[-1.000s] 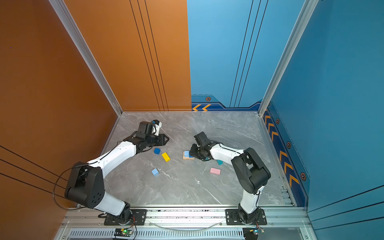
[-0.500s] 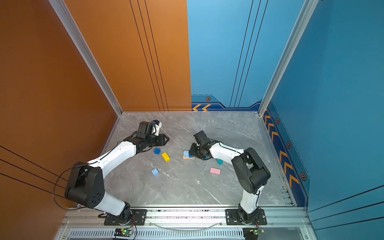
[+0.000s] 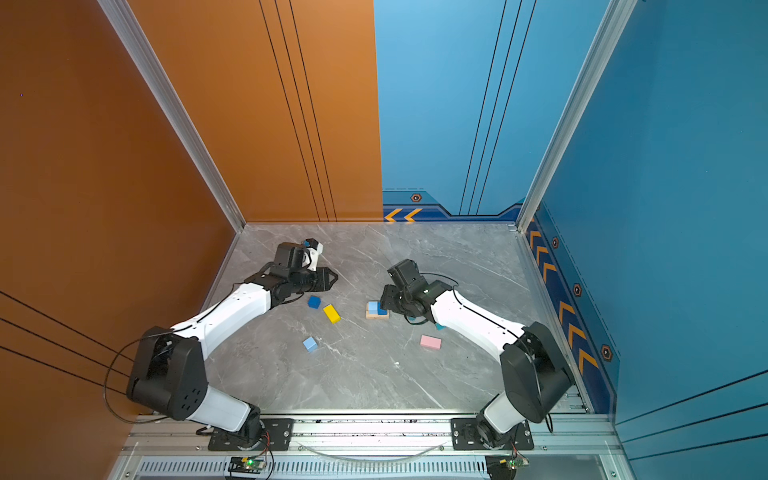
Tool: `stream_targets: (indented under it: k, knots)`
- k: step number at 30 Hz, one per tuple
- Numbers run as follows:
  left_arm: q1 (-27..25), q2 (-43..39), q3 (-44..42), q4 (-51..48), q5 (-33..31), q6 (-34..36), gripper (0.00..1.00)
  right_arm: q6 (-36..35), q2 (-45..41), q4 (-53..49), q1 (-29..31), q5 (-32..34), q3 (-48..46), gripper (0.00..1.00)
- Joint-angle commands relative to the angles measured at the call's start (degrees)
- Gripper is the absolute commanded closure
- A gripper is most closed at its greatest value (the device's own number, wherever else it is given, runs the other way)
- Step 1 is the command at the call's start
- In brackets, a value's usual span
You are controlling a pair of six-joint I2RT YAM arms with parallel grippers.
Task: Build the wood block tower
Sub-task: 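Open the right gripper to release the dark blue cube on the stack, then lift the right gripper and move it nearer the robot over the pink block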
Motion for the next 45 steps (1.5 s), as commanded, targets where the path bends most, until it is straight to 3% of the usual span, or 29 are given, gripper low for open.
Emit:
stream_targets:
  k: [1,9,19,34,45]
  knots:
    - [0.77,-2.78,-0.62,-0.34,0.93,0.85,0.56,0.34,-3.44,-8.86,0.98,8.4,-1.95,0.31]
    - [3.1,-6.0,-4.82,0.37,1.99,0.37,0.55,6.48,-9.32,-14.65,3.86,15.08,-8.86,0.29]
    - [4.51,-8.39,-6.54,0.37,2.54,0.31,0.54,10.95,-9.75,-16.37,4.91,18.57,-14.93,0.24]
    - [5.67,-8.9,-7.37,0.37,3.14,0.22,0.54,10.61,-6.45,-9.5,1.8,14.25,-18.62,0.17]
    - [6.02,-8.46,-7.37,0.42,3.33,0.22,0.54,9.39,-3.41,-8.94,-0.13,13.9,-18.79,0.17]
